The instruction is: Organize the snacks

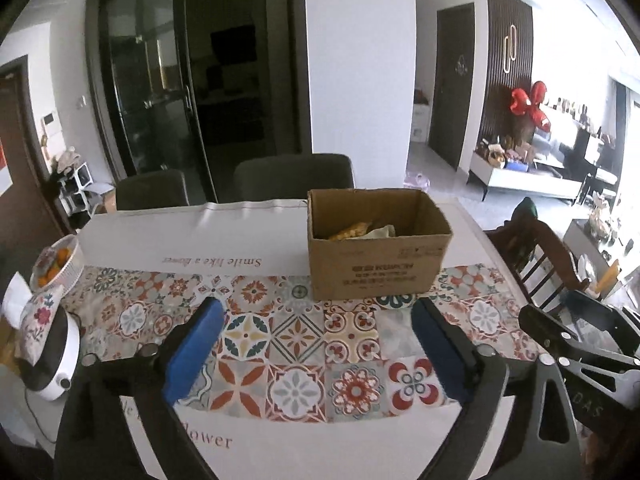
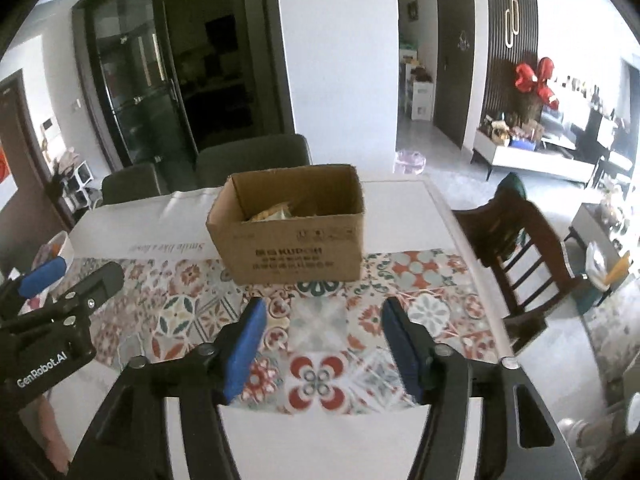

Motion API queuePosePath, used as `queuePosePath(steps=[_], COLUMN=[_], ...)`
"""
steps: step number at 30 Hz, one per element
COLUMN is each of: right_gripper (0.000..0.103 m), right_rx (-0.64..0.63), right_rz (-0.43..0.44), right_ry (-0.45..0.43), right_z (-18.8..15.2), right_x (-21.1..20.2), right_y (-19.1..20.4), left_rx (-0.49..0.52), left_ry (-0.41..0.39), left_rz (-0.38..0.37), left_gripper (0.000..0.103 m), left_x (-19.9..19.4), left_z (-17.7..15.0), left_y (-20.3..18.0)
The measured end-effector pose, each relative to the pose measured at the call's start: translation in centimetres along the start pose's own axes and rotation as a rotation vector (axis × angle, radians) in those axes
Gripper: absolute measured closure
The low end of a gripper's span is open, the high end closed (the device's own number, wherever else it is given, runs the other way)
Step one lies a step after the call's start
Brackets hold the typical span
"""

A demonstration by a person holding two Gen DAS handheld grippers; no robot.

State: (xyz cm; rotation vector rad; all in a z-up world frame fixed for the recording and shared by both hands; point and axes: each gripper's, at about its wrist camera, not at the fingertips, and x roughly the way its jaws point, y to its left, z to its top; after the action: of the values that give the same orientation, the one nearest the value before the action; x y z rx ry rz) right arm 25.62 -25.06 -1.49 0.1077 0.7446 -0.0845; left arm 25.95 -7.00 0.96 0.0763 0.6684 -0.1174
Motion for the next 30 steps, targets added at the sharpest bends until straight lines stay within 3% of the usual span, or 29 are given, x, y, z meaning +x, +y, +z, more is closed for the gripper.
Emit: queuePosePath(steps=[6,11,30], right_gripper=[0.029,0.029,0.029], right_rx=[-0.002,-0.014,-0.049], right_rz=[0.01,-0.001,0.029], right_ry=[-0.037,-0.057,-0.047], right_z=[-2.5,-4.4,-9.0], right_x=[-4.3,-7.0,-12.0], right_y=[-1.7,-2.6,-3.1], left_rx=[0.023,0.024,0.021], left_ry=[-0.069,-0.085,-0.106], left_rz=[0.052,0.046,0.058], left_gripper=[0.0,0.0,0.0], left_x=[-4.6,-7.6,-13.2], left_z=[-2.4,-4.1,-8.4], left_y=[-1.6,-2.5,-3.1])
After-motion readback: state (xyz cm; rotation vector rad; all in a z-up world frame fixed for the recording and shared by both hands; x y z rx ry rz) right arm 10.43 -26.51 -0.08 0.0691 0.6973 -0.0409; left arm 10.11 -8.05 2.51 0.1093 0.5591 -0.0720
